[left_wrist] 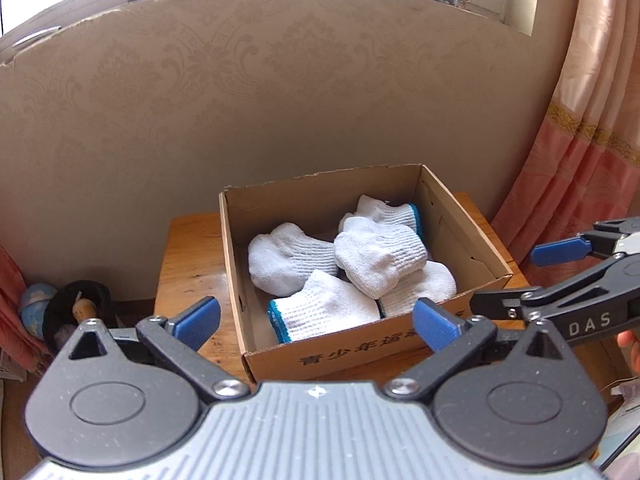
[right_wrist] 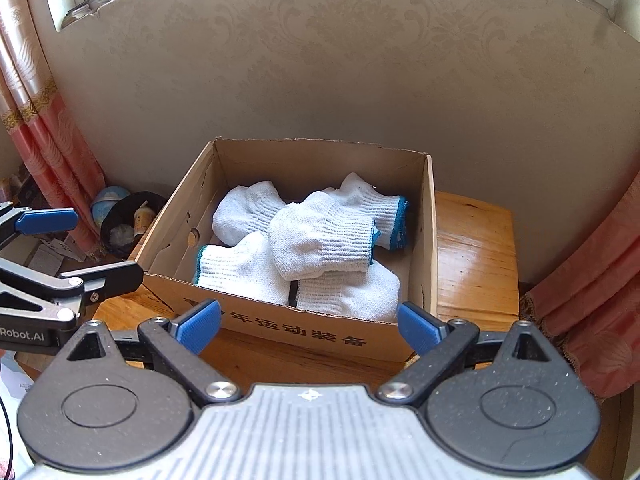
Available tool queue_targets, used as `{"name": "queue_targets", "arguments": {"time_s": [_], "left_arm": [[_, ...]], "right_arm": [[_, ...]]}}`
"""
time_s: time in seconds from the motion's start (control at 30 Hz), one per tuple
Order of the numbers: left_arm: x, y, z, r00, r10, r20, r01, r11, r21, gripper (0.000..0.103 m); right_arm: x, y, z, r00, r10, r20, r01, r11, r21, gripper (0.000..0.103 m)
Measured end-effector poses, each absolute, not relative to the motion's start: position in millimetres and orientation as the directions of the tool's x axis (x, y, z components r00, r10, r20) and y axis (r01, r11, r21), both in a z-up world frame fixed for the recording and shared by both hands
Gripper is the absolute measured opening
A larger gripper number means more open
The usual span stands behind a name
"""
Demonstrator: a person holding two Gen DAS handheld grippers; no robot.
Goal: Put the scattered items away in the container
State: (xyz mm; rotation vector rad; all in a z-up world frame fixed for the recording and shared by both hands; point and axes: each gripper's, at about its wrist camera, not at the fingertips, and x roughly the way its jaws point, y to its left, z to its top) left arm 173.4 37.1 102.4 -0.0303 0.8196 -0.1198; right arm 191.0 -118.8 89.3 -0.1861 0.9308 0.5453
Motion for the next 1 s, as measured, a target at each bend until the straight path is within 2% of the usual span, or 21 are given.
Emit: {"name": "queue_targets", "arguments": {"time_s": [0.1, 0.3, 0.53, 1.0], "left_arm": [[170.7, 39.0, 104.8, 0.665, -0.136, -0.735, 0.081, 0.991, -0.109, 0.102], [169.5, 36.6, 105.6, 0.650, -0.120, -0.751, 0.081, 0.993, -0.089, 0.102], [171.6, 32.3, 102.6, 0.650, -0.014, -0.760, 0.033, 0.999, 0.009, 0.102], [177.1, 34.2, 100.4, 0.630, -0.050, -0.775, 0.049, 0.999, -0.025, 0.102]], "right_arm": [[185.6, -117.1, 93.7, 0.480, 0.356, -0.802, -0.515, 0.855, 0.071, 0.098], [179.5, -117.8, 97.3, 0.495, 0.345, -0.797, -0.513, 0.857, 0.053, 0.098], [180.2, -119.3, 94.9, 0.490, 0.346, -0.800, -0.510, 0.858, 0.059, 0.098], [183.0, -119.8, 90.8, 0.485, 0.337, -0.807, -0.506, 0.861, 0.055, 0.098]]}}
